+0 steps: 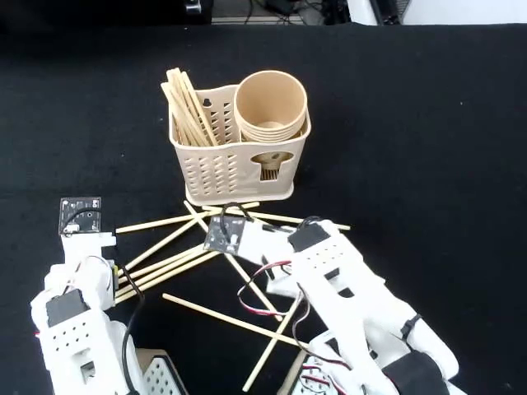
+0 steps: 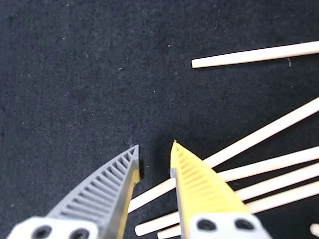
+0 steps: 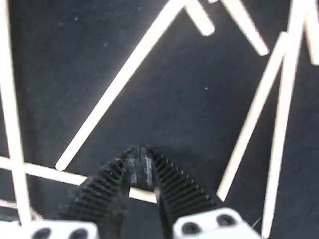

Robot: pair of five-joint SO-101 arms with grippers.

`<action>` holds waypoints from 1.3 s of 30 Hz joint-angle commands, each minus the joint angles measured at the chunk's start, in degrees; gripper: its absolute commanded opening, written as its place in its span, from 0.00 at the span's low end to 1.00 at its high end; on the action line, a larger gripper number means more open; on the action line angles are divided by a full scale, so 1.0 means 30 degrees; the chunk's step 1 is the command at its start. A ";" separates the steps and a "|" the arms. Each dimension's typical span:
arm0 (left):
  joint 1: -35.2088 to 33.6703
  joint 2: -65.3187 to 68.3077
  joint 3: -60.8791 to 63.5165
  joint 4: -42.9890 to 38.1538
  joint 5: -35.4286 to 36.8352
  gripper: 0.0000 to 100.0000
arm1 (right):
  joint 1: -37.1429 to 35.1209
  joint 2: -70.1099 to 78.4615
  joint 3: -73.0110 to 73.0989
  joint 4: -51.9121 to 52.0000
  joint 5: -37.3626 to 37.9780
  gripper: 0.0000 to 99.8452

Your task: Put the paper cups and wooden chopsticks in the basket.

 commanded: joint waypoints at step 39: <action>0.0220 -0.0147 -0.0044 -0.0410 0.0205 0.12 | 0.0821 0.3766 -0.1216 0.1407 -0.5011 0.11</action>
